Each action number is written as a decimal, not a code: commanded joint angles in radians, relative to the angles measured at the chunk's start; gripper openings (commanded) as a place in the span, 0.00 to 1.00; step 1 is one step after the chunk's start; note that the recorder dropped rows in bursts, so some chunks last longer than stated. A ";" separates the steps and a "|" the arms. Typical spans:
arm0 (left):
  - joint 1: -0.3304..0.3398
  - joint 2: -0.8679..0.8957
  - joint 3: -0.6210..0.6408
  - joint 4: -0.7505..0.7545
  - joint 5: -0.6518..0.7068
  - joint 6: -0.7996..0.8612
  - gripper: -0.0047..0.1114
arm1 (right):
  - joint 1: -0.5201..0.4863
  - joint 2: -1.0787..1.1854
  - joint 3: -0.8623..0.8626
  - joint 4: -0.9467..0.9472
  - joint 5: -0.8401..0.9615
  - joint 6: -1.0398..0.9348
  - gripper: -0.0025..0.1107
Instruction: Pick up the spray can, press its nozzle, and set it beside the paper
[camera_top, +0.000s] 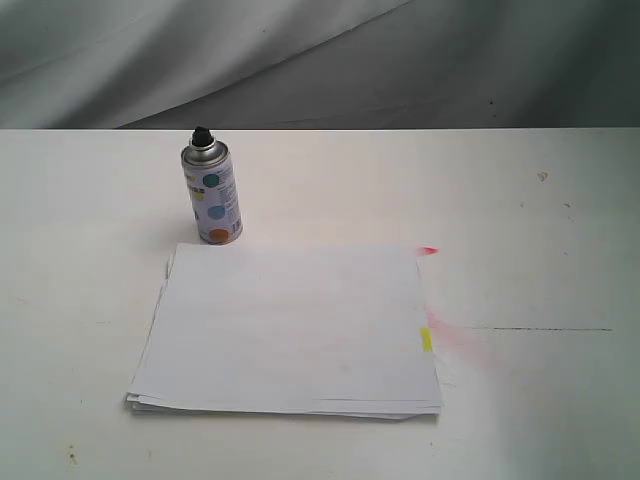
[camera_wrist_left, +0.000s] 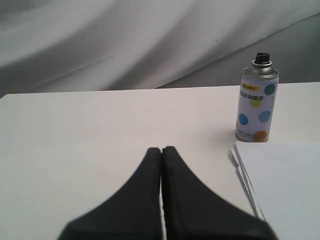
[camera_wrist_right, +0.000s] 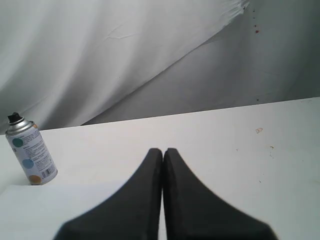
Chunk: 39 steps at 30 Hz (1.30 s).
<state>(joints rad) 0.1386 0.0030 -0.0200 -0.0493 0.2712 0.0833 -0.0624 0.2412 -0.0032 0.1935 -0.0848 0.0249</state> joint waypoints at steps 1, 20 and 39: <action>0.002 -0.003 0.005 -0.011 -0.010 0.002 0.04 | -0.007 -0.003 0.003 -0.015 -0.001 -0.001 0.02; 0.002 -0.003 0.005 -0.293 -0.209 -0.031 0.04 | -0.007 -0.003 0.003 -0.015 -0.001 -0.001 0.02; 0.002 0.765 -0.925 -0.364 0.455 0.056 0.04 | -0.007 -0.003 0.003 -0.015 -0.001 -0.001 0.02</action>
<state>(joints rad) 0.1386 0.6482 -0.8667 -0.4100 0.6635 0.1105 -0.0624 0.2412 -0.0032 0.1935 -0.0848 0.0249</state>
